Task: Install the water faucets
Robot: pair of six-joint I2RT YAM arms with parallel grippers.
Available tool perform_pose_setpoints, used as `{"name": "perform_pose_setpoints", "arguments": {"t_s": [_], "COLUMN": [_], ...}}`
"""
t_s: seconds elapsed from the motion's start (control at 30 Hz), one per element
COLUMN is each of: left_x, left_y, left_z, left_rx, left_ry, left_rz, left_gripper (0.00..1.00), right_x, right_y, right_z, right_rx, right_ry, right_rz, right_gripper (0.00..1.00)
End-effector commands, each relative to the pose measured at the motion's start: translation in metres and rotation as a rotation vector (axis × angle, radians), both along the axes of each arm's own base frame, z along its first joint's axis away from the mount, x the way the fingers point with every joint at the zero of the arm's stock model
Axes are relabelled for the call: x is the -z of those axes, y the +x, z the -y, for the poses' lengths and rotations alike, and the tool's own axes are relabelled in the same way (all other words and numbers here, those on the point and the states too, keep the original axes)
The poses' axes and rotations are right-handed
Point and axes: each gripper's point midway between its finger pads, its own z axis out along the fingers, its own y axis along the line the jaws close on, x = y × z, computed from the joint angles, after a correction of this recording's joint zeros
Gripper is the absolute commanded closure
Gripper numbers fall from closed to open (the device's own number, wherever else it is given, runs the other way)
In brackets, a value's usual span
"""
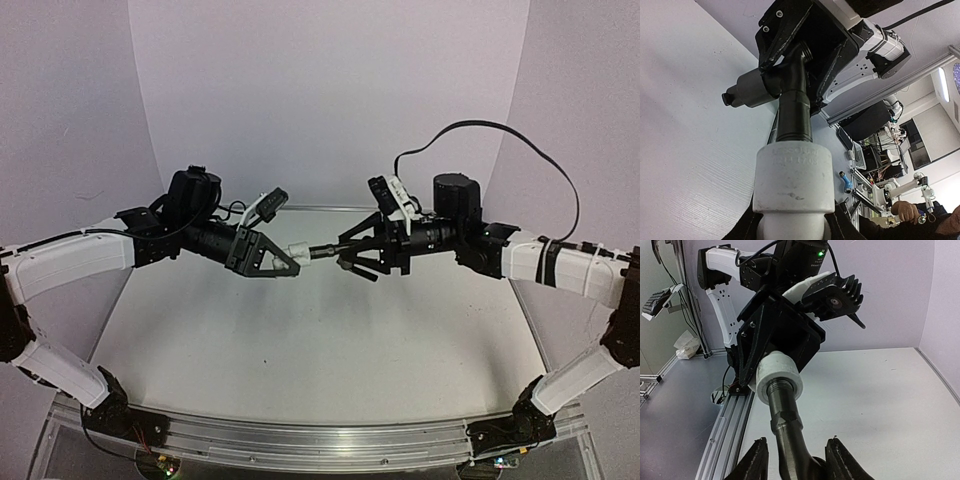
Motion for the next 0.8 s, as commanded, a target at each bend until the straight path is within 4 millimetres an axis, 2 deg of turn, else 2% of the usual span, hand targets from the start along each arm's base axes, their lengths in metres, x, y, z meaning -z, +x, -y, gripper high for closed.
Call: {"name": "perform_pose_setpoints", "arguments": {"t_s": [0.0,0.23,0.3,0.37,0.43,0.57,0.67,0.77], "left_x": [-0.043,-0.046,-0.047,-0.048,-0.048,-0.049,-0.051,-0.047], "left_y": [-0.003,-0.002,-0.002,-0.003,-0.003,-0.003,0.001,0.012], "left_z": [0.002,0.003,0.004,0.004,0.004,0.003,0.001,-0.006], "left_rx": [0.044,0.046,0.051,0.059,0.063,0.057,0.021,-0.067], "left_ry": [-0.122,-0.130,-0.132,-0.135,-0.136,-0.140,-0.143,-0.123], "left_rz": [0.110,0.120,0.121,0.120,0.118,0.139,0.212,0.375], "left_gripper": [1.00,1.00,1.00,1.00,1.00,1.00,1.00,1.00], "right_x": [-0.018,-0.012,-0.010,-0.009,-0.008,-0.008,-0.011,-0.012], "right_y": [-0.003,-0.008,-0.010,-0.012,-0.011,-0.016,-0.017,-0.013], "right_z": [-0.006,-0.009,-0.008,-0.008,-0.008,-0.009,-0.011,-0.015], "right_rx": [-0.040,-0.072,-0.080,-0.087,-0.083,-0.115,-0.130,-0.118], "right_ry": [0.052,0.046,0.045,0.045,0.044,0.044,0.043,0.027], "right_rz": [0.032,0.011,0.009,0.009,0.006,-0.033,-0.107,-0.258], "right_gripper": [0.62,0.76,0.77,0.70,0.71,0.83,1.00,1.00]}}
